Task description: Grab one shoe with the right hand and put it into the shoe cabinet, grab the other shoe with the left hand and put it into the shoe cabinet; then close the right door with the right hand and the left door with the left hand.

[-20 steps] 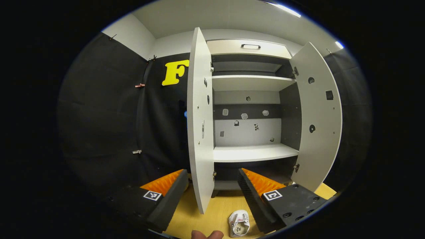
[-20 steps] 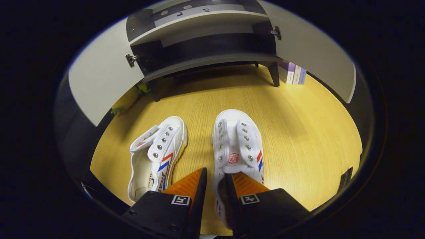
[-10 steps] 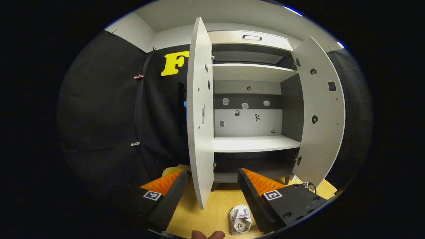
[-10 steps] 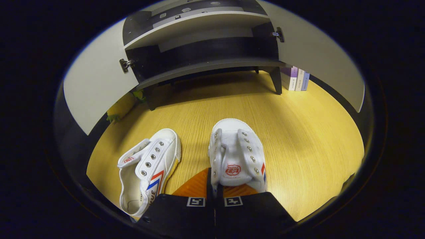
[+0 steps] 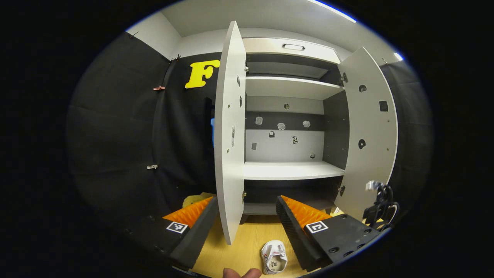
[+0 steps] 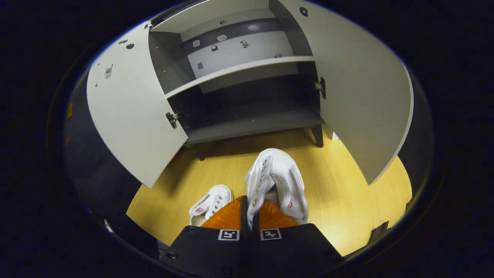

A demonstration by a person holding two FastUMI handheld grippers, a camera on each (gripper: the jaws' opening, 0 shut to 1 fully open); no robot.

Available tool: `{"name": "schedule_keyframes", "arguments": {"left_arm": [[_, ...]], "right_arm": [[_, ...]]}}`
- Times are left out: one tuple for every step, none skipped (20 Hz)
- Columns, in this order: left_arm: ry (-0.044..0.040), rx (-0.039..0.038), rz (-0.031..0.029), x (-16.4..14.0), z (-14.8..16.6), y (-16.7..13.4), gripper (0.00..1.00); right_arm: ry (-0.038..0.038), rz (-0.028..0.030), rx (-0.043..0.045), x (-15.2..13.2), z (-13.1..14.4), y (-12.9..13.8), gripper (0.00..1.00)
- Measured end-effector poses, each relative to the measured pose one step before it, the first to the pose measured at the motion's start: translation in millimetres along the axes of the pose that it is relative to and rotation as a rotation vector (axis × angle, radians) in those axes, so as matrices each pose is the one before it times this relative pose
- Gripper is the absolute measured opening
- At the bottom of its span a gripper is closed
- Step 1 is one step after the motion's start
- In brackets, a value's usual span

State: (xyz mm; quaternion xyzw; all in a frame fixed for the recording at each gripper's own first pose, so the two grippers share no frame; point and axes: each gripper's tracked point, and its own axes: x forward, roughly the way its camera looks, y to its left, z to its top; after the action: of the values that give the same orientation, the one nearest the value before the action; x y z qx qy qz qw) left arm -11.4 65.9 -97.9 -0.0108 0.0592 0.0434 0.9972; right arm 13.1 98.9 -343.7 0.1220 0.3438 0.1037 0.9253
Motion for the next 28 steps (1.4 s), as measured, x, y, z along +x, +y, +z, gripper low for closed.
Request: {"name": "schedule_keyframes", "arguments": {"left_arm": [[-0.00038, -0.00347, -0.00338, -0.36, 0.56, -0.83, 0.95], [-0.00058, -0.00116, -0.00272, -0.58, -0.45, -0.50, 0.95], [-0.00010, 0.00118, -0.00286, -0.66, 1.41, -1.21, 0.95], [-0.00221, 0.00255, -0.00213, -0.01, 0.37, -1.37, 0.95], [-0.00304, 0.00280, -0.00261, 0.40, 1.86, -1.27, 0.95], [-0.00281, 0.00178, -0.00347, -0.13, 0.41, -1.40, 0.95], [-0.00298, -0.00003, -0.00481, -0.97, 1.29, -1.83, 0.95], [-0.00173, -0.00211, -0.00596, -0.31, 0.21, -1.94, 0.95], [-0.00033, -0.00380, -0.00598, -0.23, 0.40, -2.33, 0.95], [0.00064, -0.00411, -0.00734, -1.22, -0.85, -2.76, 0.95], [0.00097, -0.00312, -0.00798, -1.30, -0.36, -2.59, 0.95], [-0.00006, -0.00042, -0.00599, -0.79, -1.13, -1.69, 0.95], [-0.00209, 0.00134, -0.00431, -0.58, 0.13, -1.11, 0.95], [-0.00130, 0.00197, -0.00178, 0.89, -1.40, -0.17, 0.95], [-0.00120, -0.00085, -0.00143, 0.80, 0.86, -0.28, 0.95], [-0.00075, -0.00563, -0.00147, 0.70, -1.64, -0.41, 0.95], [0.00151, -0.00844, -0.00234, 0.83, -0.36, -0.79, 0.95], [0.00264, -0.00985, -0.00175, 0.96, -1.38, -0.18, 0.95], [0.00310, -0.00954, -0.00266, 1.29, -0.84, -0.36, 0.95], [0.00259, -0.00763, -0.00193, 1.62, -1.35, -0.02, 0.95], [0.00259, -0.00427, -0.00033, 1.91, -1.09, 0.38, 0.95], [0.00254, -0.00119, 0.00114, 2.55, -1.66, 0.84, 0.95], [0.00331, 0.00125, 0.00462, 2.11, -1.39, 1.82, 0.95], [0.00418, 0.00048, 0.00665, 2.02, -1.56, 2.26, 0.95], [0.00316, -0.00309, 0.00626, 2.01, -1.21, 2.55, 0.95], [0.00290, -0.00531, 0.00521, 2.18, -1.41, 1.40, 0.95], [0.00210, -0.00401, 0.00400, 1.49, -0.28, 1.30, 0.95], [0.00011, 0.00047, 0.00318, 0.91, -0.81, 0.37, 0.95]], "right_arm": [[-0.01912, 0.00143, -0.00674, -8.38, 20.79, 5.69, 0.05], [-0.01451, -0.00099, -0.00510, -6.91, 20.64, 5.09, 0.05], [-0.01271, -0.00046, -0.00175, -5.18, 20.16, 4.50, 0.05], [-0.01303, 0.00013, -0.00075, -4.37, 21.21, 5.16, 0.05], [-0.01423, 0.00085, 0.00094, -3.01, 20.00, 5.25, 0.05], [-0.01402, 0.00012, 0.00020, 0.72, 19.89, 3.87, 0.05], [-0.01203, 0.00280, -0.00213, 1.56, 18.74, 3.62, 0.05], [-0.01008, 0.00225, -0.00570, 4.00, 17.56, 3.29, 0.05], [-0.00885, -0.00050, -0.01010, 5.55, 16.41, 1.68, 0.05], [-0.00569, -0.00379, -0.01110, 6.81, 16.91, 0.94, 0.05], [-0.00801, -0.00309, -0.01545, 8.11, 16.50, 0.29, 0.05], [-0.01192, -0.00377, -0.02142, 8.13, 16.18, 0.08, 0.05], [-0.00525, -0.00729, -0.02751, 10.32, 15.03, -0.95, 0.05], [-0.01225, -0.00887, -0.02163, 11.77, 14.25, -1.14, 0.05], [-0.00709, -0.00851, -0.01223, 11.60, 14.51, -2.41, 0.05], [-0.00854, -0.01057, -0.01314, 12.57, 12.74, -1.84, 0.05], [0.00107, -0.01296, -0.01537, 13.77, 9.67, -4.48, 0.05], [0.00890, -0.01434, -0.01776, 14.39, 7.74, -5.85, 0.05], [0.00841, -0.01415, -0.02353, 14.95, 6.19, -5.82, 0.05], [0.01085, -0.01851, -0.01854, 15.72, 6.10, -5.78, 0.05], [0.01194, -0.01801, -0.01905, 15.07, 5.18, -5.73, 0.05], [0.00011, -0.01856, -0.01486, 15.99, 5.86, -5.31, 0.05], [0.01374, -0.01756, -0.00681, 16.25, 2.76, -5.37, 0.05], [0.00709, -0.01409, -0.01386, 15.70, 3.43, -4.13, 0.05], [0.01628, -0.01555, -0.01614, 12.36, -1.53, -4.24, 0.05], [0.02231, -0.01280, -0.01417, 15.42, -1.56, -3.34, 0.05], [0.01374, -0.00941, -0.01655, 15.08, -1.46, -0.99, 0.05], [0.01436, -0.00837, -0.02156, 12.56, -0.12, -1.54, 0.05]]}}
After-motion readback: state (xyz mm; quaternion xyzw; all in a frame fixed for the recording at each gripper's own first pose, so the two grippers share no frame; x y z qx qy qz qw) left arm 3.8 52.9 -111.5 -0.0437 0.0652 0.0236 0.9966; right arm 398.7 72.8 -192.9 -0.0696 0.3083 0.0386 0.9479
